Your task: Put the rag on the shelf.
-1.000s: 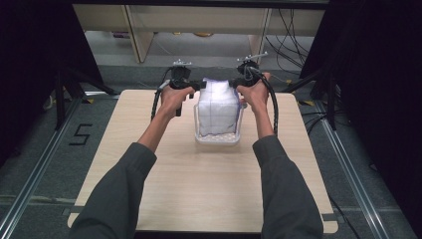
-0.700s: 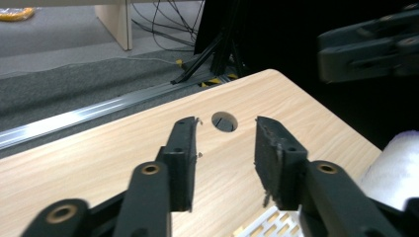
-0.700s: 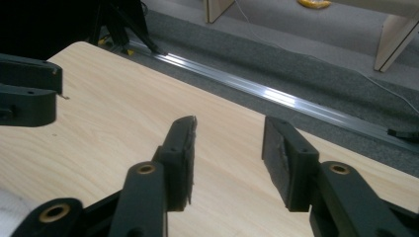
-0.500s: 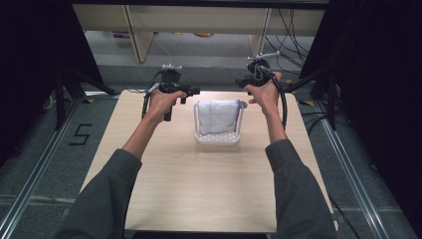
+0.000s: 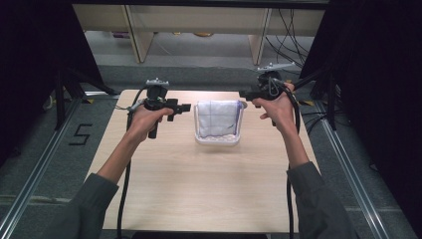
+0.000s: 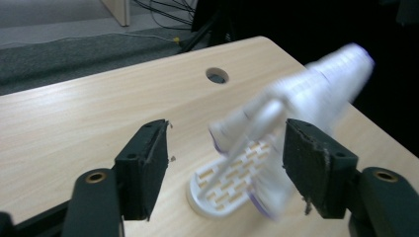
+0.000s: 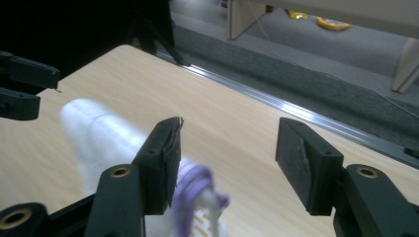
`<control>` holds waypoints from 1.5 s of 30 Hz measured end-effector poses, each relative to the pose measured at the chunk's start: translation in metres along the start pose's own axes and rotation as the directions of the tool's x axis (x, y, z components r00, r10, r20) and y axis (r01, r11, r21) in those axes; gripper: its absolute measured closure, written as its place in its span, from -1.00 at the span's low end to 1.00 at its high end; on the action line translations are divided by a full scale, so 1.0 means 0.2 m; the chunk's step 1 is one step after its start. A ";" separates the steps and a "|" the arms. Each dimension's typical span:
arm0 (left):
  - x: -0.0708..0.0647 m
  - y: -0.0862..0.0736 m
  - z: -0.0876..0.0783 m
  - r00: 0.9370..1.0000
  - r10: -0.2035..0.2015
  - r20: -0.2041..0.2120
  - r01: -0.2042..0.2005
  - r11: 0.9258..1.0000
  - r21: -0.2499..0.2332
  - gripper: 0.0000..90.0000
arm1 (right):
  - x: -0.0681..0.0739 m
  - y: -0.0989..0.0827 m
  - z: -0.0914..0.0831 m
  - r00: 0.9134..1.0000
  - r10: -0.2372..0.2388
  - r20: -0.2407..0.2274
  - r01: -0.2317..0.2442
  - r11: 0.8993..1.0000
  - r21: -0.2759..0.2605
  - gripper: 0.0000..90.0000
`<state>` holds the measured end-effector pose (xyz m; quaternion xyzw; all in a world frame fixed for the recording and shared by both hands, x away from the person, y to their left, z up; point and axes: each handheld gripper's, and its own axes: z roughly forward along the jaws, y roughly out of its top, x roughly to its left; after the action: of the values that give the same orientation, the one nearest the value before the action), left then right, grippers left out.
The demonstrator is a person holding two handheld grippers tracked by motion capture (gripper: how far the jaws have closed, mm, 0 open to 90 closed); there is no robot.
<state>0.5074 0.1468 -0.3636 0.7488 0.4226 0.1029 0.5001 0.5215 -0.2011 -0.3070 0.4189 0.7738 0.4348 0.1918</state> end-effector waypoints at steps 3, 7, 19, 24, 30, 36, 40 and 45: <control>-0.03 -0.08 -0.05 1.000 0.031 -0.004 -0.031 1.000 -0.002 -0.28 | 0.05 -0.05 -0.06 0.999 -0.027 -0.023 0.026 0.999 -0.027 -0.07; -0.08 -0.19 -0.10 0.998 0.046 0.031 -0.046 0.999 -0.003 -0.32 | 0.10 -0.14 -0.11 0.998 -0.037 -0.045 0.035 0.998 -0.045 -0.11; -0.14 -0.38 -0.20 0.997 0.061 0.039 -0.061 0.998 -0.004 -0.34 | 0.18 -0.31 -0.21 0.997 -0.057 -0.061 0.053 0.997 -0.064 -0.14; -0.16 -0.44 -0.21 0.997 0.055 0.050 -0.055 0.998 -0.003 -0.41 | 0.19 -0.38 -0.21 0.995 -0.073 -0.061 0.070 0.996 -0.059 -0.14; -0.20 -0.48 -0.20 0.995 0.075 0.059 -0.075 0.997 0.005 -0.47 | 0.21 -0.45 -0.21 0.995 -0.063 -0.082 0.057 0.996 -0.066 -0.16; -0.23 -0.52 -0.19 0.994 0.085 0.070 -0.086 0.996 0.012 -0.48 | 0.23 -0.49 -0.21 0.994 -0.061 -0.093 0.054 0.995 -0.079 -0.17; -0.24 -0.54 -0.19 0.992 0.106 0.067 -0.107 0.994 0.013 -0.48 | 0.25 -0.52 -0.21 0.992 -0.059 -0.113 0.050 0.996 -0.075 -0.18; -0.26 -0.57 -0.18 0.992 0.103 0.072 -0.105 0.994 0.027 -0.49 | 0.25 -0.55 -0.20 0.993 -0.040 -0.113 0.032 0.997 -0.067 -0.19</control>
<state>0.3935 0.1493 -0.4281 0.7806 0.3665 0.0957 0.4971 0.4128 -0.2101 -0.3730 0.3729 0.7764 0.4793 0.1685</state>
